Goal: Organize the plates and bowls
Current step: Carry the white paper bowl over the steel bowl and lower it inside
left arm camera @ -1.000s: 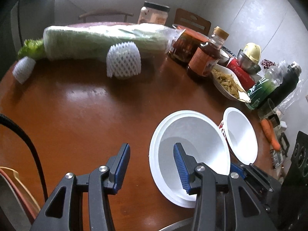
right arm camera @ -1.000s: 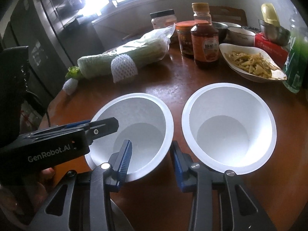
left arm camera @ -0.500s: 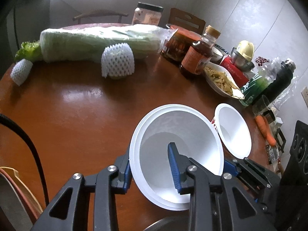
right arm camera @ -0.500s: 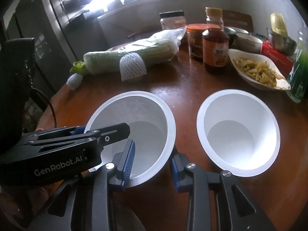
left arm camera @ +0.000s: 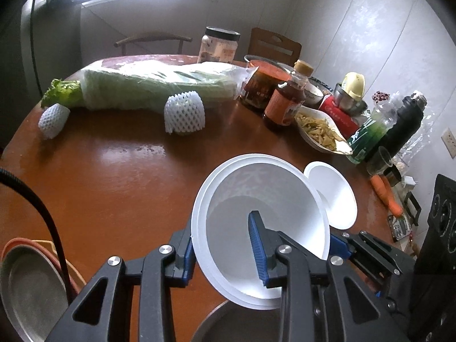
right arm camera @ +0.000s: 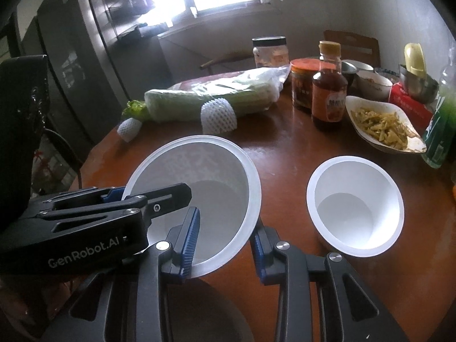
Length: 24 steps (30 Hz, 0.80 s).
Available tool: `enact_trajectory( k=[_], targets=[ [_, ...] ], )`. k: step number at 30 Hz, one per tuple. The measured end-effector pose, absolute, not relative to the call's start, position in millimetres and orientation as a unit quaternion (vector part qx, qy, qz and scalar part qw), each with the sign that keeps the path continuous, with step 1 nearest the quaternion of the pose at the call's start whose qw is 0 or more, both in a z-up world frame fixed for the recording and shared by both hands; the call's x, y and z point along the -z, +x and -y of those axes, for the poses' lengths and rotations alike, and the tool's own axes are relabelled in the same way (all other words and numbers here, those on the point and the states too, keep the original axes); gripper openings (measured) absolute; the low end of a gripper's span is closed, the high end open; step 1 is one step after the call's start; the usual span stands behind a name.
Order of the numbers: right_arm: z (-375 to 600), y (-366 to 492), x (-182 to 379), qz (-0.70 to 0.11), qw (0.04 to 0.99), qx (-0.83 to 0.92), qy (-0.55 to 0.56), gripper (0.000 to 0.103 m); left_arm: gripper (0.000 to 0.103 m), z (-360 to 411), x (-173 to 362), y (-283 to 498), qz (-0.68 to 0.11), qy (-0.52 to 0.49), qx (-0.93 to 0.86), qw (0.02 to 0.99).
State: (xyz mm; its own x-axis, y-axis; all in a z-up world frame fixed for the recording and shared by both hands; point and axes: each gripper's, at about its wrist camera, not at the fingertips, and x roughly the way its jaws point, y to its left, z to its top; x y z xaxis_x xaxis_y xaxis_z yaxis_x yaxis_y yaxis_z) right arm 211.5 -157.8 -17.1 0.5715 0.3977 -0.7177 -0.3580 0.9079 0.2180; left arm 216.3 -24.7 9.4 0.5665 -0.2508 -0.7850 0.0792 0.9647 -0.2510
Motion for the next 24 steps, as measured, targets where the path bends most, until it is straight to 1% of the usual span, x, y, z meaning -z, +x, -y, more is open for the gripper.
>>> enact_trajectory(
  k=[24],
  targets=[
    [167, 149, -19, -0.375, 0.896, -0.236, 0.002, 0.035, 0.034, 30, -38, 150, -0.426, -0.093, 0.086, 0.896]
  ],
)
